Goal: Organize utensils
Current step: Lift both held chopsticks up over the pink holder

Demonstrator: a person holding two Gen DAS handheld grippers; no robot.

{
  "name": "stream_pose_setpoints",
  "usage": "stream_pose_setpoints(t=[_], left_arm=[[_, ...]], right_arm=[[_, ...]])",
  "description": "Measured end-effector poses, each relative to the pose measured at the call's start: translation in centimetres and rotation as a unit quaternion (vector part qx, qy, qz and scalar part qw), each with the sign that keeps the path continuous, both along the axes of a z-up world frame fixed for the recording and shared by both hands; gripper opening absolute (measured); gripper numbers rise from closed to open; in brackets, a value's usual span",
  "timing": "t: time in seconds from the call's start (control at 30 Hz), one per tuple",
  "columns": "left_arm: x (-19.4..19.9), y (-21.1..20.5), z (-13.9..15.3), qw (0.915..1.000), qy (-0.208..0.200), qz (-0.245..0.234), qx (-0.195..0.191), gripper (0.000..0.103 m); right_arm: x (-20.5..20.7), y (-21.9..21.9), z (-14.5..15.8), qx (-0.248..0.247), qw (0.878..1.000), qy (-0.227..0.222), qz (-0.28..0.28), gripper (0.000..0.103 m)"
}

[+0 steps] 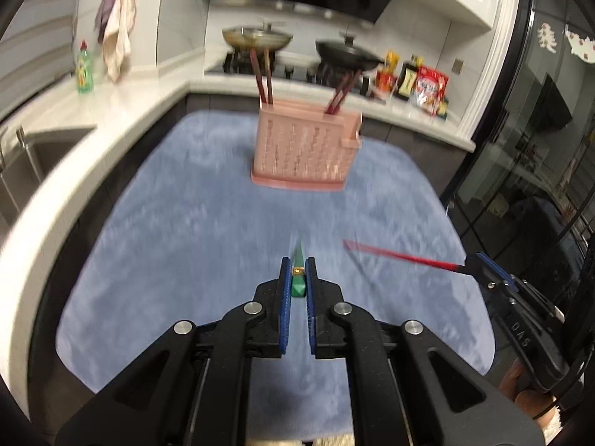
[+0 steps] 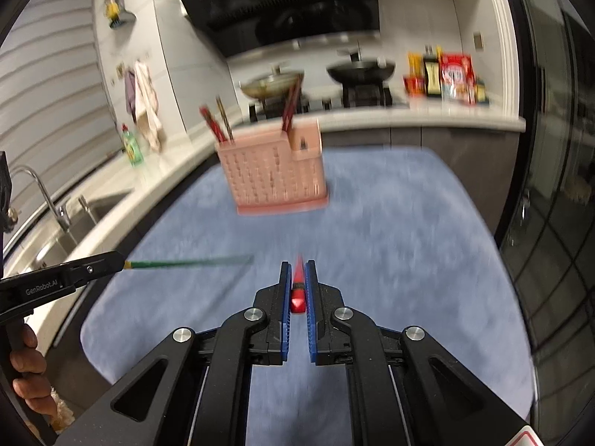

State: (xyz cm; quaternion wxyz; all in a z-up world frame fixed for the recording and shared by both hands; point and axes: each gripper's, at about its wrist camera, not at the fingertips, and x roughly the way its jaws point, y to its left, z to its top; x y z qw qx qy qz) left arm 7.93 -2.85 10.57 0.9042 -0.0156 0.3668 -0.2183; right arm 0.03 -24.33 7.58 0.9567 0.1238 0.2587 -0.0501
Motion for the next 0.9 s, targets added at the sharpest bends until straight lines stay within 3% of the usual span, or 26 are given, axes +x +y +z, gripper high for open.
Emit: stream_pose_setpoints(t=[0.3,0.57,0.77,0.9], left_arm=[[4.6,-1.5,4.9,0.9977,-0.066,0.012,-0.004,0.007],[8.5,-2.3,8.8,0.9949,-0.096,0.013,-0.028,0.007],[12.0,-3.8,13.8,0.9870,-0.155,0.021,-0.039,0.007],[15.1,-5.2,16.7,0.9811,-0.184,0.032,-0.050,0.007]], right_arm=[[4.5,-2.2,5.1,0.010,0.998,-0.054,0.009,0.007],[8.1,-3.6,8.2,0.032,0.996,-0.083,0.024,0.007],[12.1,-5.0,12.5,0.041,0.990,-0.130,0.030,0.007],[15.8,-5.4,15.6,0.020,0.987,-0.158,0.023,0.007]])
